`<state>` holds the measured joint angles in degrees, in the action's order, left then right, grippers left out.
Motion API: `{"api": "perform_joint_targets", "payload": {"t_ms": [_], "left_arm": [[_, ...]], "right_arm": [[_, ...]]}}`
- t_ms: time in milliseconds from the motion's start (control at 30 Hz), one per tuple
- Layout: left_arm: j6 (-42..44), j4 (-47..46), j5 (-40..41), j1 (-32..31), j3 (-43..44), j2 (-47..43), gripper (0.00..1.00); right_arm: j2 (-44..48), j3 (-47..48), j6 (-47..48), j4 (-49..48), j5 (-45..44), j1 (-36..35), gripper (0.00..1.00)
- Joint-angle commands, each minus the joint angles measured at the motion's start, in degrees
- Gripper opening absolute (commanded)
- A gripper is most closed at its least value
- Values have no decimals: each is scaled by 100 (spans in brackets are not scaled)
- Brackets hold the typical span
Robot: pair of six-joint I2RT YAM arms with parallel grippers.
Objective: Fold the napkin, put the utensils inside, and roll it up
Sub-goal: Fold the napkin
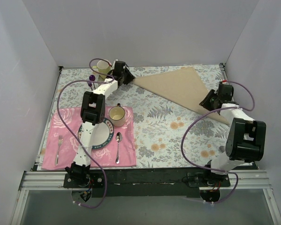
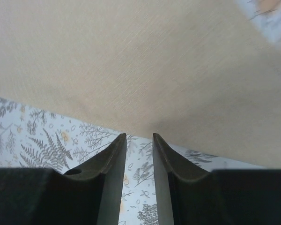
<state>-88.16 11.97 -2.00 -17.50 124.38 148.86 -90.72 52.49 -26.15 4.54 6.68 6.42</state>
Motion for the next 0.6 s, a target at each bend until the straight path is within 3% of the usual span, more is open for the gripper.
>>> {"api": "perform_joint_targets", "payload": {"t_ms": [0, 133, 567], "left_arm": [[282, -255, -651, -140, -27, -471, 31], [133, -695, -969, -193, -300, -533, 38], [-185, -757, -1057, 176, -186, 188, 36]], "right_arm": [[458, -151, -21, 231, -596, 736, 37], [388, -353, -39, 294, -633, 1186, 37], [291, -995, 75, 205, -896, 1758, 31]]}}
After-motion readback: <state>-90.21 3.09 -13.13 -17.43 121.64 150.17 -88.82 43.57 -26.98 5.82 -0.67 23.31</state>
